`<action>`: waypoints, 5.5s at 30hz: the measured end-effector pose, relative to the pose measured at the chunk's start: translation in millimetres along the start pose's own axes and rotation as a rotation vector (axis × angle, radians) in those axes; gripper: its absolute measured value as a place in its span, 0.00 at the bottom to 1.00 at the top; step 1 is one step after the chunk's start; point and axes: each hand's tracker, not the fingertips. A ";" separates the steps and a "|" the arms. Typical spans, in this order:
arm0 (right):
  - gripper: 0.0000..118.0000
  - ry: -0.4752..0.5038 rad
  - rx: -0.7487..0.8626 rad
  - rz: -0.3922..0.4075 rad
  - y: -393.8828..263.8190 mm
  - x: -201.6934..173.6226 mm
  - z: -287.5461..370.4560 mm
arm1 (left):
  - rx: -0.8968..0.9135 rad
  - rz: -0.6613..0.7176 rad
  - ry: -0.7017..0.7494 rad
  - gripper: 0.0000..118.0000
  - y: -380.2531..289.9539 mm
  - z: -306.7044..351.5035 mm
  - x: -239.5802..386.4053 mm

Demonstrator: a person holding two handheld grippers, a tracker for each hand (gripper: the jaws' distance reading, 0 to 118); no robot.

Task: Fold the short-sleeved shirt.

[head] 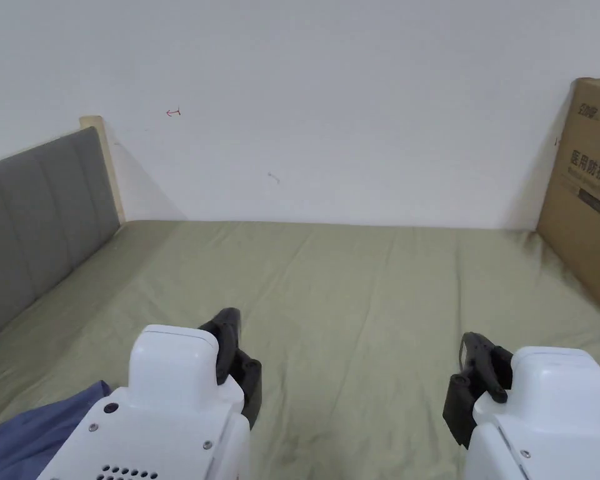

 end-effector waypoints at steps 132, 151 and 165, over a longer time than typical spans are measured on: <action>0.00 0.064 -0.543 -0.152 -87.9 37.2 -78.0 | -1.021 0.214 -0.024 0.83 -182.1 -255.3 -102.1; 0.00 -0.020 -0.631 -0.258 -108.0 120.1 -76.1 | -1.130 0.205 0.076 0.01 -205.4 -276.1 -81.3; 0.82 -0.028 -0.944 -0.029 -137.1 229.3 -266.7 | -0.975 0.225 0.039 0.01 -140.2 -215.8 -105.9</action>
